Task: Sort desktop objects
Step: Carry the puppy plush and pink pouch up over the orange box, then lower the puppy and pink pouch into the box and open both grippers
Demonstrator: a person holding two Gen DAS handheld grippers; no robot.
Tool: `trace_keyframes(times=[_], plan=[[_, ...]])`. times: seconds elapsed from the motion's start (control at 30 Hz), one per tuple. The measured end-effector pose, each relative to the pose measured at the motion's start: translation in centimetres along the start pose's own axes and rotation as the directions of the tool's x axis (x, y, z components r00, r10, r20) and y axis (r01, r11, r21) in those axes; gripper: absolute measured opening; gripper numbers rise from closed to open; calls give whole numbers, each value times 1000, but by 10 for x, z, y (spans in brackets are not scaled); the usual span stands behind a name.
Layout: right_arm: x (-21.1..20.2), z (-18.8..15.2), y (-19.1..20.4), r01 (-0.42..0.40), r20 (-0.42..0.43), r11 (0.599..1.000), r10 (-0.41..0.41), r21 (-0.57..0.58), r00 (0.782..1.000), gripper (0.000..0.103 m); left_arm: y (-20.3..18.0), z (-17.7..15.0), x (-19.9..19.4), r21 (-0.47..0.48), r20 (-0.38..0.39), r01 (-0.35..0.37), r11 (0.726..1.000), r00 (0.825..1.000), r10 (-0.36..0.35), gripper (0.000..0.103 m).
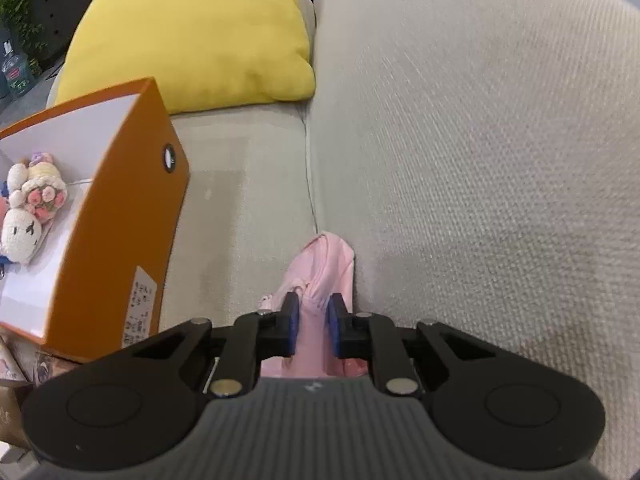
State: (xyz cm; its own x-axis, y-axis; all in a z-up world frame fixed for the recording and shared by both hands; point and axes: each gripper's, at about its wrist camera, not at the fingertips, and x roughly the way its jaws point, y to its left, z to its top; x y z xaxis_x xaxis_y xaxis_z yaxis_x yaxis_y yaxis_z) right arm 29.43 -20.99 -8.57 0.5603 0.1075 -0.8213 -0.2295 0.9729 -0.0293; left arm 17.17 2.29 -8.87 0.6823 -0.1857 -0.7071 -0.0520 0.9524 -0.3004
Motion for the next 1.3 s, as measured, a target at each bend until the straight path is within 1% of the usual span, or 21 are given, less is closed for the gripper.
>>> trace_keyframes(times=[0.17,0.33,0.43,0.5,0.6,0.7,0.77,0.9,1.0,1.07,1.17,1.23,1.3], plan=[[-40,4,9,9,86,999,-6,-36,996,15,7,24,-19,36,28,-18,999,999,17,70],[-98,14,14,-25,185,997,38,-73,982,15,16,59,-36,77,71,-42,996,997,37,70],[-131,28,27,-70,248,991,96,-113,964,15,22,84,-43,114,107,-73,991,992,61,70],[-145,38,38,-105,278,984,142,-143,950,15,27,101,-43,123,121,-93,988,990,78,70],[-156,51,60,-160,291,967,214,-198,932,15,33,122,-28,156,100,-110,982,990,95,70],[-149,62,86,-191,273,951,256,-242,927,15,43,134,7,150,35,-109,983,994,105,70],[-138,68,100,-211,246,943,275,-257,929,15,47,133,32,176,-4,-114,978,993,116,70],[-93,78,123,-215,163,934,269,-286,949,15,62,130,88,197,-124,-101,975,984,127,70],[-60,82,135,-210,101,927,252,-311,962,15,67,127,121,227,-175,-118,967,971,160,70],[-42,84,141,-202,69,924,236,-326,969,15,67,124,142,275,-197,-144,950,959,203,70],[-25,86,147,-185,41,921,212,-343,977,15,62,121,169,358,-213,-190,914,936,279,70],[-13,87,149,-184,22,920,204,-346,979,15,56,118,183,414,-207,-218,884,923,325,70],[2,91,151,-185,5,921,199,-342,980,15,50,117,193,456,-201,-228,860,915,349,70]])
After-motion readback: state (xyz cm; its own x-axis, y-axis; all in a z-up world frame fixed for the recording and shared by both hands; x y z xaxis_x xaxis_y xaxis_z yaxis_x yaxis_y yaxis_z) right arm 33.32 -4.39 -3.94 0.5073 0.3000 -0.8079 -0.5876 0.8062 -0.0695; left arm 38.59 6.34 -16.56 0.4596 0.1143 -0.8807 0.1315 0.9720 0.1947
